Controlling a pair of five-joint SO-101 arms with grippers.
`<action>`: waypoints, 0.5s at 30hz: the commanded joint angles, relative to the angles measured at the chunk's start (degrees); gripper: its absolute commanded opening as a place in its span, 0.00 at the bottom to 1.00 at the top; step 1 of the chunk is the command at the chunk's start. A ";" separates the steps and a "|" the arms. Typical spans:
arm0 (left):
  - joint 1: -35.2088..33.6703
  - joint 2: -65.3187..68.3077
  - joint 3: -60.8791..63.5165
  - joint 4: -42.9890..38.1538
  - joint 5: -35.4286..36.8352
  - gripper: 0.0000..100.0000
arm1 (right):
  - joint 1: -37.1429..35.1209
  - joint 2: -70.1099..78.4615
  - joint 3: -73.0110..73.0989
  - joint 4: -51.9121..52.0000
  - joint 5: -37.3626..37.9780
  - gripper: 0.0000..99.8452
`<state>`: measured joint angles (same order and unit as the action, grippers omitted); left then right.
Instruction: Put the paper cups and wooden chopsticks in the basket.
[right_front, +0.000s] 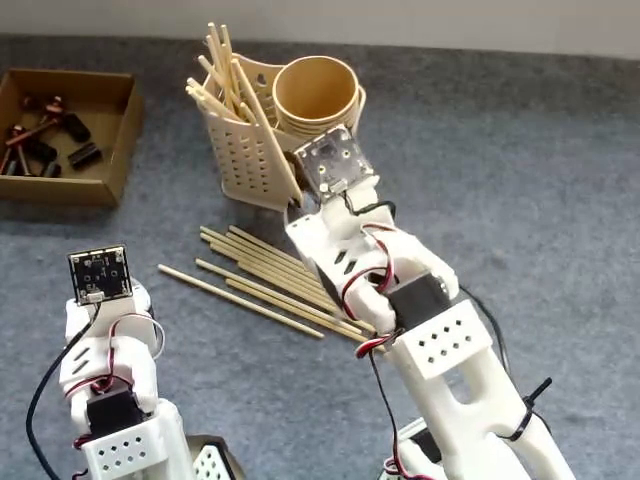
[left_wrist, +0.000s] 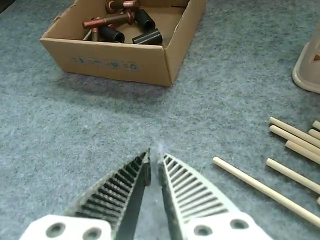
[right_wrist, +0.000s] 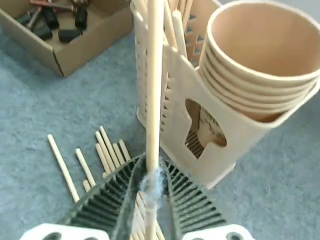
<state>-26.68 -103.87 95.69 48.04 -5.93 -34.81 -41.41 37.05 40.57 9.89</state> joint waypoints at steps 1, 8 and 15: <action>-0.22 0.13 0.31 -1.05 -0.53 0.05 | -0.66 -1.45 -2.59 -9.27 -0.26 0.01; -0.22 0.13 0.31 -1.05 -0.53 0.05 | -0.66 -1.19 -2.15 -30.11 -0.26 0.01; -0.22 0.13 0.31 -1.05 -0.53 0.05 | -0.66 -1.01 -2.15 -40.22 -0.18 0.01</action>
<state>-26.68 -103.87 95.78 48.04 -5.93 -34.81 -41.41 37.05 5.14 9.89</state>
